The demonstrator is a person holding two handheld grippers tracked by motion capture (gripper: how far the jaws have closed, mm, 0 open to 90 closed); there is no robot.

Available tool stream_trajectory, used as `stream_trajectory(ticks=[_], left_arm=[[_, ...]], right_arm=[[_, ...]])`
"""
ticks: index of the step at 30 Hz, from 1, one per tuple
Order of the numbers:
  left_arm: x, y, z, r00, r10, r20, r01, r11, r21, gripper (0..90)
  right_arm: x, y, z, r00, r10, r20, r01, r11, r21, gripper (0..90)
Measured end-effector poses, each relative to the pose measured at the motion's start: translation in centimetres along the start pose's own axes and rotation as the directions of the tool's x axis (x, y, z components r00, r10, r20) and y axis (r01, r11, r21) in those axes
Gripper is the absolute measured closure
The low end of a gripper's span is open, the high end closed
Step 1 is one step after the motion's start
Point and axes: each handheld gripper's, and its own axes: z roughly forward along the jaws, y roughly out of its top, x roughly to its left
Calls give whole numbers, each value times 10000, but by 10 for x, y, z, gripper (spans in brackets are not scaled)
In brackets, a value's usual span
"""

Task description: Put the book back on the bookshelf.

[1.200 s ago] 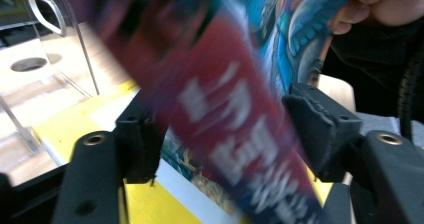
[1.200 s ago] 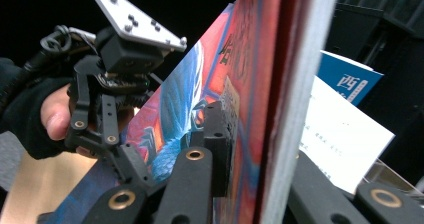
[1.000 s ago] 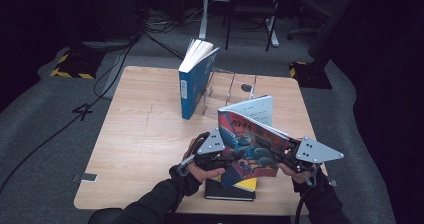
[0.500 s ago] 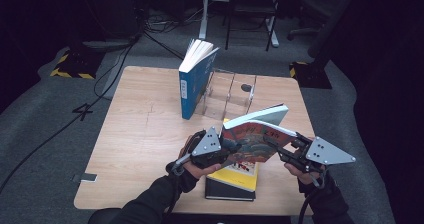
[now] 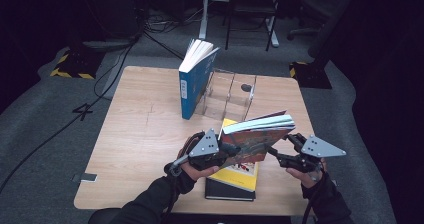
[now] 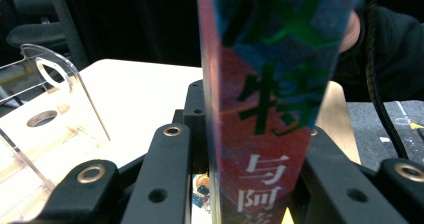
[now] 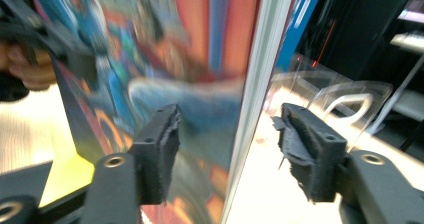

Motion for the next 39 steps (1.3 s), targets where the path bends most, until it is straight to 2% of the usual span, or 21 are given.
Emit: stream_trajectory(ticks=[1,3,7,11,12,13,15,16,17,20,23,27,31,39], left_arm=[[0,0,0,10000,0,0,0,10000,0,730],[1,0,1,9999,-138,-45,138,9998,-117,727],[3,2,0,9996,-272,50,274,9985,-483,706],[3,11,-3,9997,-168,179,181,9970,-753,689],[4,18,-5,9998,-156,121,168,9938,-1099,687],[5,22,-7,9998,-28,174,49,9926,-1215,672],[5,28,-7,9999,56,100,-43,9919,-1273,670],[6,35,-6,9998,174,24,-170,9928,-1185,671],[6,35,-6,9998,174,24,-170,9928,-1185,674],[8,45,-5,9988,438,232,-413,9944,-973,699],[11,46,-3,9987,329,383,-291,9950,-952,698],[13,47,-1,9994,241,235,-221,9962,-837,683],[11,50,3,9992,389,84,-382,9969,-683,715],[16,52,5,9996,187,-212,-199,9979,-609,731]], right_arm=[[0,0,0,10000,0,0,0,10000,0,399],[2,-4,8,9993,206,-327,-202,9997,137,411],[7,-3,13,9997,74,-245,-65,9994,352,400],[6,-3,13,9993,209,-319,-200,9995,264,413],[6,-3,12,9993,195,-323,-187,9995,260,414],[6,-3,12,9993,201,-326,-193,9995,237,414],[6,-3,12,9993,205,-316,-198,9995,236,414],[6,-3,12,9992,222,-335,-214,9995,239,413],[6,-3,12,9992,222,-335,-214,9995,239,413],[5,-3,12,9991,217,-352,-209,9995,251,413],[5,-3,12,9992,208,-347,-198,9994,294,410],[5,-2,13,9991,240,-347,-230,9993,303,411],[5,-2,13,9991,265,-346,-252,9989,383,402],[0,-5,9,9983,485,-318,-465,9971,605,372]])
